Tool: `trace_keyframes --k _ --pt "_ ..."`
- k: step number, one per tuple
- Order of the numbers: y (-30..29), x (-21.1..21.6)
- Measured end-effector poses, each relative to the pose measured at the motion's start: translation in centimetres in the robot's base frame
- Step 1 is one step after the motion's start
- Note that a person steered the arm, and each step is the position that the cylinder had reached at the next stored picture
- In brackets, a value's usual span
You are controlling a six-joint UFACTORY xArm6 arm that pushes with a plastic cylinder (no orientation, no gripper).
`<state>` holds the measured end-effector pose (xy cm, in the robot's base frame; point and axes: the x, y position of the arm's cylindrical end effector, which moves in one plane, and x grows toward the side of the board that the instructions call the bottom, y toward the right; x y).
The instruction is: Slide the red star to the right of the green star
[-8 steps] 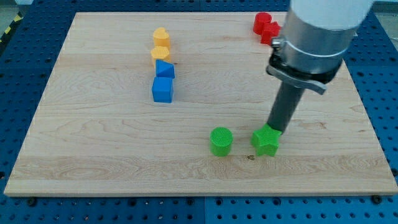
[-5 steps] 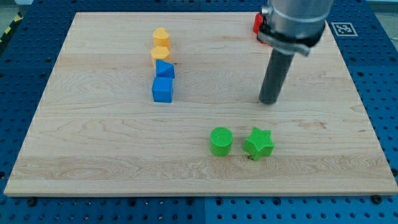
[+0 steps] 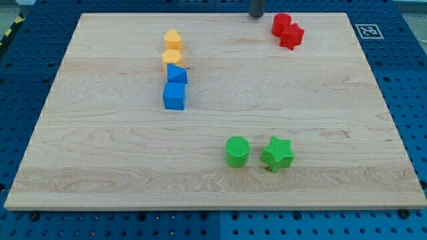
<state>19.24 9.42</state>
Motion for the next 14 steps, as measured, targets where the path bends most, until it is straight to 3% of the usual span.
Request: trace_keyframes --k 3,7,12,14 --pt "3.3 1.9" --pt "9.6 10.8" --pt "10.6 22.2" --pt "14.2 28.3"
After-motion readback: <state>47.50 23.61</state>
